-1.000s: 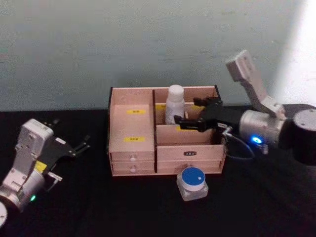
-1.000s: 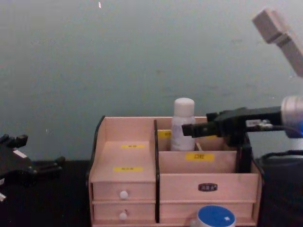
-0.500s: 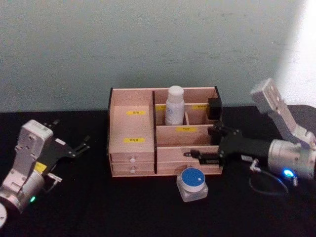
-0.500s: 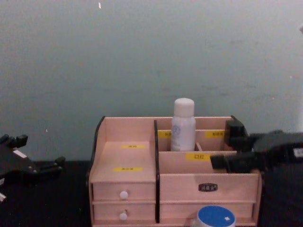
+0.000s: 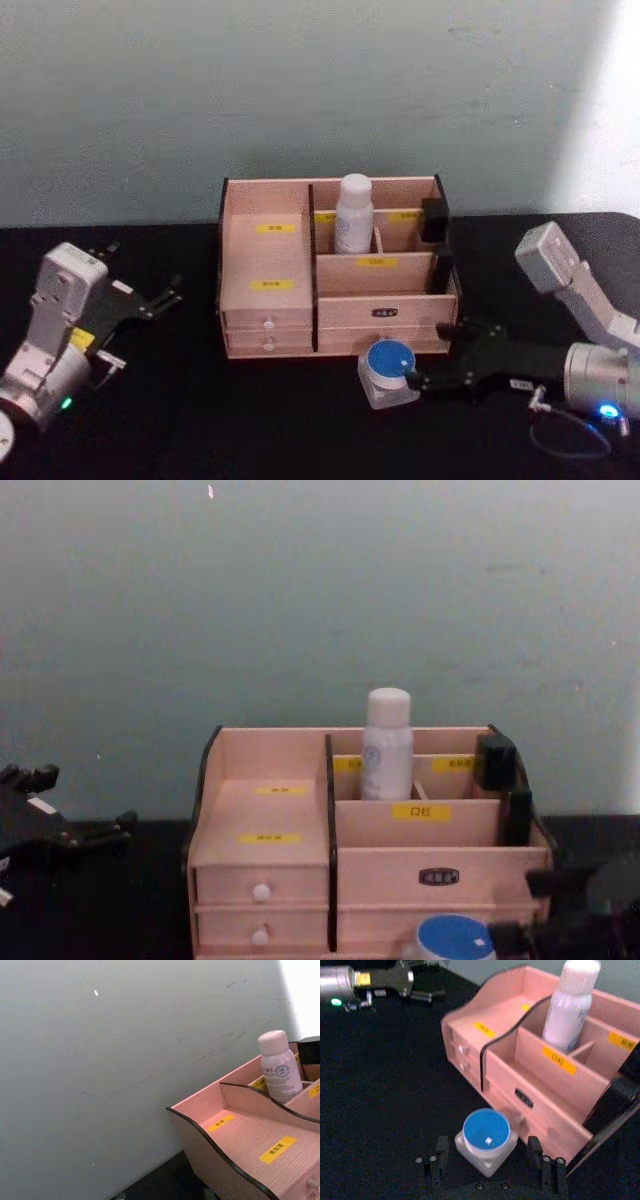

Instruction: Pick up the facial cleanser and watermelon frost from the table and place them into the tiered storage box.

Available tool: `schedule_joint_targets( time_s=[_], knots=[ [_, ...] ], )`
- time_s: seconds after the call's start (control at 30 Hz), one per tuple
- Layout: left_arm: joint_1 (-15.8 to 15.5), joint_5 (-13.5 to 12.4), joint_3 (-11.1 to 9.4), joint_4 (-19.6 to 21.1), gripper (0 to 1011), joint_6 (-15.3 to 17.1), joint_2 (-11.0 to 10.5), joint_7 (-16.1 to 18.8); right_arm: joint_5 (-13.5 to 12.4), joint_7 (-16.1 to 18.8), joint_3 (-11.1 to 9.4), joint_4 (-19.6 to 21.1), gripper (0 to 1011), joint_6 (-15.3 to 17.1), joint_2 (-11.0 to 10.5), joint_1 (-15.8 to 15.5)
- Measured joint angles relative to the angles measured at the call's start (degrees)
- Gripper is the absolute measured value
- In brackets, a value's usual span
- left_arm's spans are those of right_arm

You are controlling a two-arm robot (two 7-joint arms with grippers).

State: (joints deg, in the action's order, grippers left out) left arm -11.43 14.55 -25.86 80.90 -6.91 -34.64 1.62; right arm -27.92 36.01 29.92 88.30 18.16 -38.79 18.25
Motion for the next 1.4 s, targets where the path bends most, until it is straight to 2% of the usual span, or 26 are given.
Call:
schedule_joint_targets(
  time_s=[0.23, 0.5, 0.9, 1.4],
  knots=[
    [0.00, 0.00, 0.00, 0.00, 1001, 0.00, 0.00, 0.00, -0.04, -0.65, 1.37, -0.44, 1000, 0.79, -0.32, -0.37],
    [0.00, 0.00, 0.00, 0.00, 1001, 0.00, 0.00, 0.00, 0.26, -1.26, 2.63, -1.90, 1000, 1.04, 0.58, 0.44],
    [0.00, 0.00, 0.00, 0.00, 1001, 0.00, 0.00, 0.00, 1.75, -1.54, 4.30, -5.02, 1000, 0.75, 3.12, 2.86],
    [0.00, 0.00, 0.00, 0.00, 1001, 0.00, 0.00, 0.00, 3.39, 0.01, 6.11, -8.19, 1000, -0.30, 5.78, 5.95]
  ],
)
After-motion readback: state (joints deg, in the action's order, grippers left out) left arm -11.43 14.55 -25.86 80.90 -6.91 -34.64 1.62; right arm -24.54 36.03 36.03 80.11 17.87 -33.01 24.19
